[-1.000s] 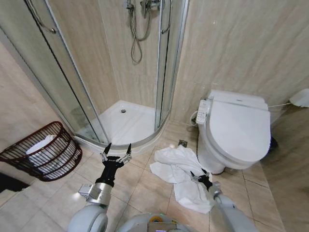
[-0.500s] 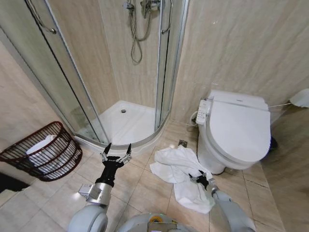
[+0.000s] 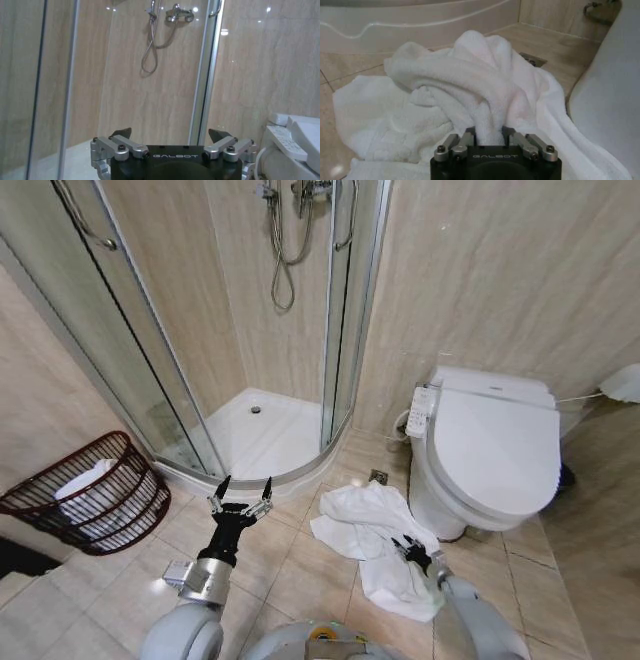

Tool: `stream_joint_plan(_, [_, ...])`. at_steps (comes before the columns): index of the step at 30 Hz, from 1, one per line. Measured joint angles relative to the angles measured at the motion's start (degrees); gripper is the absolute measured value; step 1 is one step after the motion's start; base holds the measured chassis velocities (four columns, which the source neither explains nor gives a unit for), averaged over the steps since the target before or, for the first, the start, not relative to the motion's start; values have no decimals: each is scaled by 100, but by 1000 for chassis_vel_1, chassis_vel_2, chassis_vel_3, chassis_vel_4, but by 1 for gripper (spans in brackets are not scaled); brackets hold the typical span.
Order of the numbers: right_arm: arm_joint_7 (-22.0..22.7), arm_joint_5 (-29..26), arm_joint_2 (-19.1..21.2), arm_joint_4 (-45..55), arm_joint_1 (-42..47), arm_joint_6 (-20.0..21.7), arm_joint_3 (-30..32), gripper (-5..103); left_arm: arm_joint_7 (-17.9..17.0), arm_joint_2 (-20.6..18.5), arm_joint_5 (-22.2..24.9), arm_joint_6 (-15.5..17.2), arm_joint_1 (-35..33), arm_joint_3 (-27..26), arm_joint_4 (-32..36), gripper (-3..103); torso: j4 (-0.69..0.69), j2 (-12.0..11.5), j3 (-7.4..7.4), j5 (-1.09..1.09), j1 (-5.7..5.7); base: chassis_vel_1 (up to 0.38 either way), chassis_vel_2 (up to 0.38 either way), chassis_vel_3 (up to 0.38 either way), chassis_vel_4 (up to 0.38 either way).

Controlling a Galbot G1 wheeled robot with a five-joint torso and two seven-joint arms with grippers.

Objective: Discard the used towel into the hamper.

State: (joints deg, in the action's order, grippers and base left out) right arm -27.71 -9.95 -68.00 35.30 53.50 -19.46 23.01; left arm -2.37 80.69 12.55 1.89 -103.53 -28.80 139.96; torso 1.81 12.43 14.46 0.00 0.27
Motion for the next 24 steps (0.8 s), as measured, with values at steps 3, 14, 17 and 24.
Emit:
stream_joint_plan(3, [-7, 1, 2, -4, 9, -28, 16, 26, 0, 0, 0, 0, 0, 0, 0, 100, 0, 0, 0, 0, 0, 0, 0, 0, 0])
stream_joint_plan(14, [456, 441, -45, 339, 212, -470, 217, 3, 0, 0, 0, 0, 0, 0, 0, 100, 0, 1, 2, 1, 1, 0, 0, 0, 0])
stream_joint_plan(17, [578, 384, -55, 709, 393, -537, 316, 3, 0, 0, 0, 0, 0, 0, 0, 100, 0, 1, 2, 1, 1, 0, 0, 0, 0])
stream_joint_plan(24, [1004, -816, -49, 3487, 1608, 406, 556, 3, 0, 0, 0, 0, 0, 0, 0, 100, 0, 2, 2, -1, 1, 0, 0, 0, 0])
